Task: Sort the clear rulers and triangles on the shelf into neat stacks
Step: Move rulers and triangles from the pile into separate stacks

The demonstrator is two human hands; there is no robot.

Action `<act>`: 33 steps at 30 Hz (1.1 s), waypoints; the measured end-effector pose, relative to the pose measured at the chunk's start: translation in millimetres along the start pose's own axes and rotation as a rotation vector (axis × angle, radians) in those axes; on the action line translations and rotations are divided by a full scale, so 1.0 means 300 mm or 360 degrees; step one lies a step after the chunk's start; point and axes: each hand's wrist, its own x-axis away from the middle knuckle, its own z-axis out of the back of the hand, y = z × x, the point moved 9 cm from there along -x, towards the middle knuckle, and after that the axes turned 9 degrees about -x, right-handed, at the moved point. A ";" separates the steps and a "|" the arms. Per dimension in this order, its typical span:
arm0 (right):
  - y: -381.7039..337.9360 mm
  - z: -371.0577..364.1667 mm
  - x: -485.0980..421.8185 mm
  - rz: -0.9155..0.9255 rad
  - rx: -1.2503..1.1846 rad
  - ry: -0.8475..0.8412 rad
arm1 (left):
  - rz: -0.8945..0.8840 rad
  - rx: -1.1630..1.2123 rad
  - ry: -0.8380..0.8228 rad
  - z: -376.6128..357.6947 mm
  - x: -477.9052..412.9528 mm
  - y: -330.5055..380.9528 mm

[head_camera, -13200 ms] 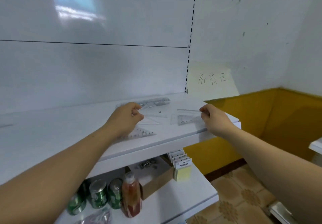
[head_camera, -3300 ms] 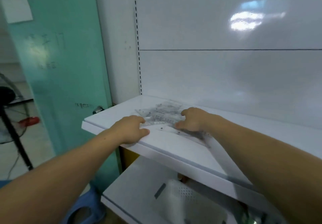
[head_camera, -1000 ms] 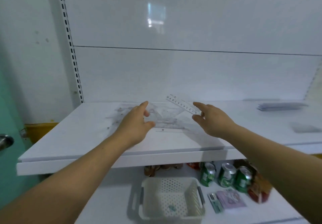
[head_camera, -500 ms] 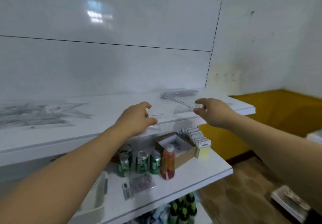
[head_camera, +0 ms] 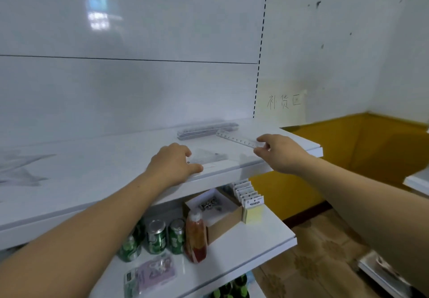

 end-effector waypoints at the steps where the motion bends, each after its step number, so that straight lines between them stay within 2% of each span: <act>1: 0.002 -0.011 -0.045 0.0021 0.0008 -0.0007 | 0.0018 -0.0005 0.0010 -0.008 -0.023 -0.004; 4: 0.002 -0.059 -0.172 0.0102 0.0034 -0.0067 | 0.0054 0.0030 0.0056 -0.028 -0.077 -0.002; 13: -0.039 -0.195 -0.492 0.0394 0.0056 -0.0241 | 0.0181 0.0005 -0.0062 -0.098 -0.136 -0.005; 17: -0.076 -0.247 -0.607 0.0525 0.0015 -0.0307 | 0.0257 0.0185 -0.0018 -0.099 -0.118 0.006; 24: -0.136 -0.342 -0.706 0.0722 0.0044 -0.0514 | 0.0390 0.0154 0.0077 -0.079 -0.090 0.019; 28: -0.132 -0.384 -0.704 0.0813 0.0183 -0.0629 | 0.0388 0.0107 0.0086 -0.078 -0.085 0.032; 33: -0.102 -0.402 -0.731 0.0819 0.0161 -0.0640 | 0.0378 0.0119 0.0108 -0.082 -0.086 0.025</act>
